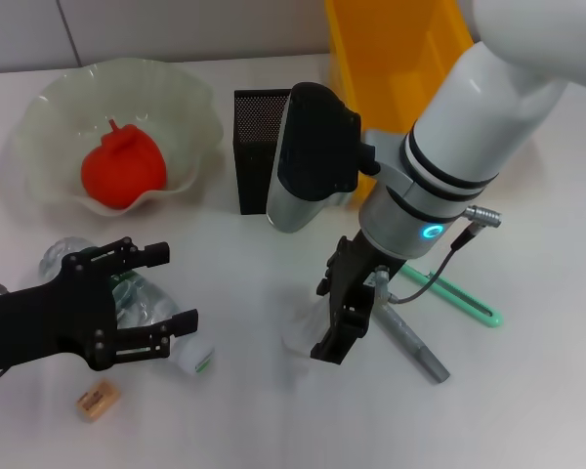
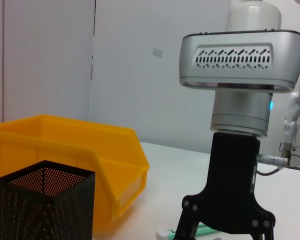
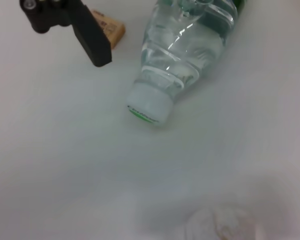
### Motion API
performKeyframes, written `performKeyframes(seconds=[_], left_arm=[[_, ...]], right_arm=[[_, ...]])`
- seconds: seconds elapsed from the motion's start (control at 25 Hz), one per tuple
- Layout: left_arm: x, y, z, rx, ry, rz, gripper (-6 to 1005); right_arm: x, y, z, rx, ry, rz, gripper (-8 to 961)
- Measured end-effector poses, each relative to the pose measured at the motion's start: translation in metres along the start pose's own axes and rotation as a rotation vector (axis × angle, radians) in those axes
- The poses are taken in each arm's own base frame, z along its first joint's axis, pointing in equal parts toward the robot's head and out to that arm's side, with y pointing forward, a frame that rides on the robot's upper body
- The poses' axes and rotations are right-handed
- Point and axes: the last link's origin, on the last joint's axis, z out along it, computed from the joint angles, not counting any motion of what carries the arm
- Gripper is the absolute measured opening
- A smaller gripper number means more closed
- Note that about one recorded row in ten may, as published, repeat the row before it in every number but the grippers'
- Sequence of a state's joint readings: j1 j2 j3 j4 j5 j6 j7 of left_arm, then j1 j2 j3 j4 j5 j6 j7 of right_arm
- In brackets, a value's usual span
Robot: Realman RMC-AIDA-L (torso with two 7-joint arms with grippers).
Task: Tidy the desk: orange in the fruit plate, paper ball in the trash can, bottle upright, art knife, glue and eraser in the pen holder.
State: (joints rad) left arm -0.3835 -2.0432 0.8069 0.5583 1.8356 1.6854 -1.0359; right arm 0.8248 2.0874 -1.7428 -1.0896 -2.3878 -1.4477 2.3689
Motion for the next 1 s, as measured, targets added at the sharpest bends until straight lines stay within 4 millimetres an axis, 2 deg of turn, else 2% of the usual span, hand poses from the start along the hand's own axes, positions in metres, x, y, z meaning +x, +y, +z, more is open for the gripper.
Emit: performKeyframes(seconds=[0.12,0.32,0.76,0.88,1.0], left_arm=[[0.0,0.0,0.0,-0.002,-0.001,0.0,866],[-0.001,0.001,0.0,-0.005,-0.003,-0.001,865],[-0.001,0.001,0.001,-0.006,-0.003,0.0,865],[-0.001,0.001,0.001,-0.007,-0.003,0.0,865],[0.0,0.001,0.001,-0.007,-0.002,0.001,864]], right_arm=[[-0.001,0.001,0.001,0.0,0.003,-0.005,838],[-0.002,0.0,0.001,0.007,-0.004,-0.006,723],[0.003,-0.003,-0.001,0.006,-0.035,0.034,259],[0.003,-0.008,-0.009,0.009,-0.068,0.069,239],[0.004,-0.022,-0.03,0.033,-0.146,0.137,218]])
